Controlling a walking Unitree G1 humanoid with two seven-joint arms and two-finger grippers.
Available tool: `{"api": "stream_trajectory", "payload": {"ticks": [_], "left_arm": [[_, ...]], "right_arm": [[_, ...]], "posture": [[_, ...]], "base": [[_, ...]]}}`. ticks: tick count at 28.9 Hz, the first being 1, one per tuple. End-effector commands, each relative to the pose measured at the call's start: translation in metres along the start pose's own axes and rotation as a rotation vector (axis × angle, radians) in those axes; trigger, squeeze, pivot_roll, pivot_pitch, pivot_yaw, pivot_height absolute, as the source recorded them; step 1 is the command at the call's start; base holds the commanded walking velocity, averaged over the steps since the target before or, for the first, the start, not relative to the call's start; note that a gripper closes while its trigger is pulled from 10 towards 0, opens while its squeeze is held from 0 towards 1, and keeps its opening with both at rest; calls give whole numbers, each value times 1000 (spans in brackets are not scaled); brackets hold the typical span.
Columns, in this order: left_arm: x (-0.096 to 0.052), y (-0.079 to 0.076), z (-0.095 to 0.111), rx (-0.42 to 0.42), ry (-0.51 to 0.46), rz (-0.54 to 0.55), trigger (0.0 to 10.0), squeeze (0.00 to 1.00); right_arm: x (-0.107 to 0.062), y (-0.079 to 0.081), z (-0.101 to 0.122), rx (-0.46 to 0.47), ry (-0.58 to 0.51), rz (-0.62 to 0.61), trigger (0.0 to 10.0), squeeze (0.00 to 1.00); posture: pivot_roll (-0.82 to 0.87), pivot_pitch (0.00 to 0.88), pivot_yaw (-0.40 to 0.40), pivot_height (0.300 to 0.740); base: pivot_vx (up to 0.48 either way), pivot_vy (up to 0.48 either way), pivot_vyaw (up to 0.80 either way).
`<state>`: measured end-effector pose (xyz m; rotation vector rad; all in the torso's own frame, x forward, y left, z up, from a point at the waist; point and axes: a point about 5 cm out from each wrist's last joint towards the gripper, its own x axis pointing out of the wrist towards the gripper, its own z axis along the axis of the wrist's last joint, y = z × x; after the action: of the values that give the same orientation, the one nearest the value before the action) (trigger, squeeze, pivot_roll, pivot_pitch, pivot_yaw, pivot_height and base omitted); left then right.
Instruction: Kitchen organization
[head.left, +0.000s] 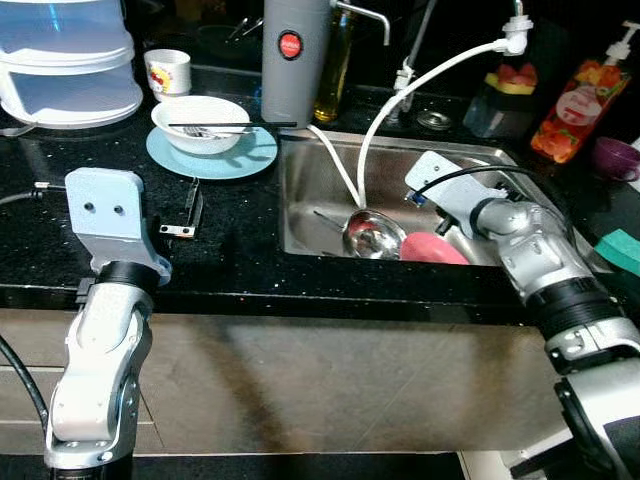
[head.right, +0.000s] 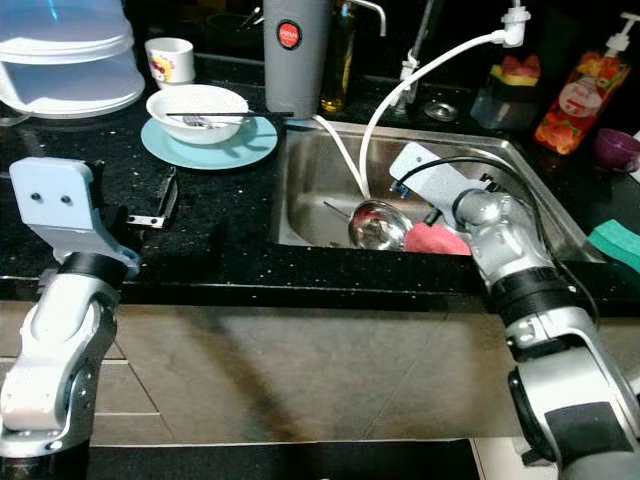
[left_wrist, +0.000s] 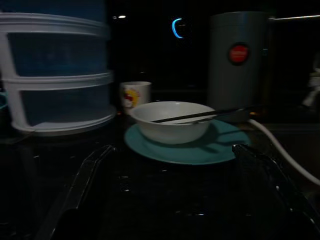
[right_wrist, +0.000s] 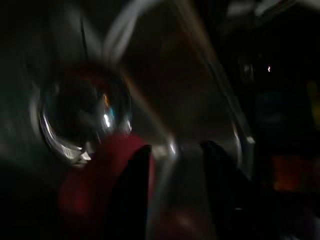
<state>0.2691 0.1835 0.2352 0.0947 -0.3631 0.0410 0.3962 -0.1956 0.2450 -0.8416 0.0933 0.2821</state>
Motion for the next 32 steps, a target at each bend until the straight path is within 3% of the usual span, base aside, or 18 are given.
{"api": "stream_trajectory", "payload": {"ticks": [1, 2, 4, 5, 6, 7, 8, 9, 11, 13, 15, 16, 20, 23, 25, 26, 28, 32], "left_arm": [[0, 0, -4, 3, 9, 0, 10000, 0], [0, 0, -4, 3, 9, 0, 10000, 0], [0, -1, -4, 4, 8, -2, 10000, 0], [0, -1, -4, 4, 8, -2, 10000, 0], [1, -1, -4, 4, 7, -3, 10000, 0], [1, -1, -4, 4, 7, -3, 10000, 0], [1, -2, -4, 3, 5, -4, 10000, 0], [2, -4, -3, 0, 2, -7, 10000, 0], [2, -5, -3, 0, 1, -8, 10000, 0], [2, -6, -3, -2, 0, -10, 10000, 0], [1, -6, -3, -3, -1, -10, 10000, 0], [1, -6, -3, -2, -1, -10, 10000, 0], [-2, -6, -2, 1, 0, -8, 10000, 0], [-3, -6, -2, 2, 0, -8, 10000, 0], [-5, -6, -2, 2, 4, -8, 10000, 0], [-5, -6, -2, 2, 4, -8, 10000, 0], [-8, -7, -2, 1, 10, -8, 10000, 0], [-12, -8, -3, 2, 18, -10, 10000, 0]], "right_arm": [[-2, -13, 20, 138, -146, -52, 10000, 0], [-2, -13, 20, 138, -146, -52, 10000, 0], [-3, -13, 41, 350, -310, -27, 10000, 0], [-3, -13, 41, 350, -310, -27, 10000, 0], [-4, -12, 48, 432, -365, -8, 10000, 0], [-4, -12, 48, 432, -365, -8, 10000, 0], [-6, -12, 57, 503, -433, -1, 10000, 0], [-8, -11, 73, 502, -535, -27, 10000, 0], [-8, -10, 78, 493, -562, -41, 10000, 0], [-7, -10, 85, 416, -572, -79, 10000, 0], [-1, -7, 86, 214, -493, -136, 10000, 0], [1, -6, 89, 166, -486, -149, 10000, 0], [6, -9, 110, 41, -508, -191, 10000, 0], [7, -8, 117, -1, -517, -189, 10000, 0], [16, -2, 120, -153, -430, -178, 10000, 0], [16, -2, 120, -153, -430, -178, 10000, 0], [23, -2, 116, -294, -342, -189, 10000, 0], [28, -6, 114, -404, -264, -187, 10000, 0]], "posture": [[138, 0, -114, 740], [138, 0, -114, 740], [136, 0, -114, 740], [136, 0, -114, 740], [135, 0, -115, 740], [135, 0, -115, 740], [137, 0, -116, 740], [139, 0, -116, 740], [139, 0, -116, 740], [142, 0, -117, 740], [145, 0, -119, 740], [152, 0, -124, 740], [162, 0, -131, 740], [165, 0, -136, 740], [165, 0, -139, 740], [165, 0, -139, 740], [169, 0, -149, 740], [172, 0, -154, 740]], "base": [[0, 0, 0], [0, 0, 0], [0, 0, 0], [0, 0, 0], [0, 0, 0], [0, 0, 0], [0, 0, 719], [0, 0, 719], [0, 0, 719], [0, 0, 719], [0, 0, 716], [0, 0, 712], [0, 0, 717], [0, 0, 715], [0, 0, 719], [0, 0, 719], [0, 0, 0], [0, 0, 0]]}}
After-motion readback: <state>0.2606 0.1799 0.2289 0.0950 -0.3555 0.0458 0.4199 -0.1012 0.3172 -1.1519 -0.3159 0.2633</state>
